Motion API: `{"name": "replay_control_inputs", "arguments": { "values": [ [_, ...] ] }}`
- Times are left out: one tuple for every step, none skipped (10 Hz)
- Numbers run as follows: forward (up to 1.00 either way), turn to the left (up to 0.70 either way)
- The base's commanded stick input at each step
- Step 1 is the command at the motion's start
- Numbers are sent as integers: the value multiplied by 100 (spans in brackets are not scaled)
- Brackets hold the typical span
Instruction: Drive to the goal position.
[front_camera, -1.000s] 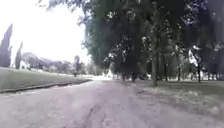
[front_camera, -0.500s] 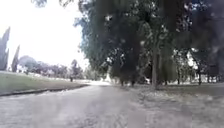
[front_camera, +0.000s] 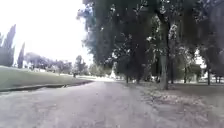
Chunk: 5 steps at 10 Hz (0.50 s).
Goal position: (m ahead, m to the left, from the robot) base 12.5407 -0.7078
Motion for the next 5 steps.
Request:
{"name": "replay_control_inputs", "arguments": {
  "values": [
    [100,12],
    [100,27],
    [100,36],
    [100,15],
    [100,0]
  ]
}}
